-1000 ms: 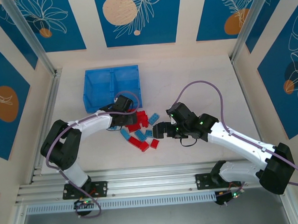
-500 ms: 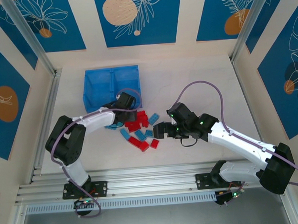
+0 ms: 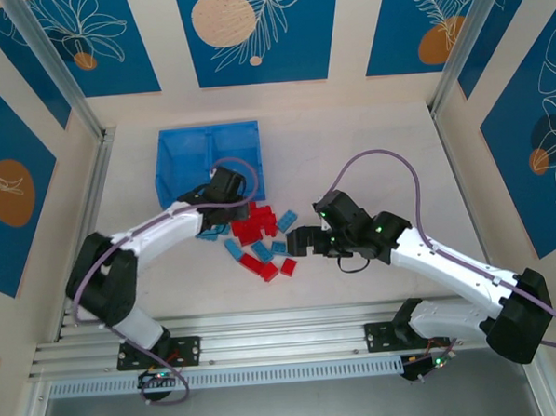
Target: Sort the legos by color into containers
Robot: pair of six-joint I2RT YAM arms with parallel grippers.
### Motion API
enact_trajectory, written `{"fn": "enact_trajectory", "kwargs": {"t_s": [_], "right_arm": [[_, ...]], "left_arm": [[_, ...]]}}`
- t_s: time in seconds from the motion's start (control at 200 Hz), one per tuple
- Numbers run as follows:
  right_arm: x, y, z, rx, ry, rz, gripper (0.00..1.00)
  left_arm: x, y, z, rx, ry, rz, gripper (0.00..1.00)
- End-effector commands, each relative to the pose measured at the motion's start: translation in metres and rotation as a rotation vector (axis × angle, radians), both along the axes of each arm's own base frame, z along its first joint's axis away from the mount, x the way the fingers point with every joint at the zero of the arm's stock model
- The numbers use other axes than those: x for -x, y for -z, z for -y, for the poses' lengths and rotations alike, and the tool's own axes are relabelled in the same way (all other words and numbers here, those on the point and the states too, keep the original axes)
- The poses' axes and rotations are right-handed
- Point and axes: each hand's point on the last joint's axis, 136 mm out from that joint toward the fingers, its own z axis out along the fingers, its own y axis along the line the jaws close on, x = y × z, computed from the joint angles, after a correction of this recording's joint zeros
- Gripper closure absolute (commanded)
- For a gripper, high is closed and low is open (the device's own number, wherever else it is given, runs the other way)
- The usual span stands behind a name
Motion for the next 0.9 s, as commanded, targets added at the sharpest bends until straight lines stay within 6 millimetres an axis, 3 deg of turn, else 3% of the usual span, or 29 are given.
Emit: {"fn": "enact_trajectory", "kwargs": {"t_s": [0.0,0.145,0.325,0.43,0.585,0.73,0.895], "right_arm": [[-0.002,-0.017,-0.001,-0.034,0.021,0.038,0.01],[-0.004,-0.024,0.002,-0.049,0.044,0.063,0.01],[-0.003,-0.035,0.005,-0.086,0.063,0.087,0.01],[0.001,-0.039,0.01,-0.095,0.071,0.095,0.01],[0.008,-0.041,0.02,-0.114,0.094,0.101,0.01],[0.014,-0.045,0.026,-0.129,0.107,0.107,0.01],[0.016,-0.052,0.03,-0.138,0.115,0.118,0.01]], "left_arm": [[0.003,-0.046,-0.015,-0.047,0.003,0.095,0.82],[-0.03,-0.086,-0.052,-0.144,-0.075,0.172,0.84],[-0.094,-0.089,-0.118,-0.134,-0.279,0.153,0.84],[-0.122,-0.074,-0.146,-0.134,-0.364,0.105,0.84],[-0.154,-0.035,-0.163,-0.118,-0.408,0.012,0.85],[-0.173,0.0,-0.158,-0.101,-0.377,-0.086,0.82],[-0.179,0.021,-0.153,-0.088,-0.364,-0.138,0.63]]}}
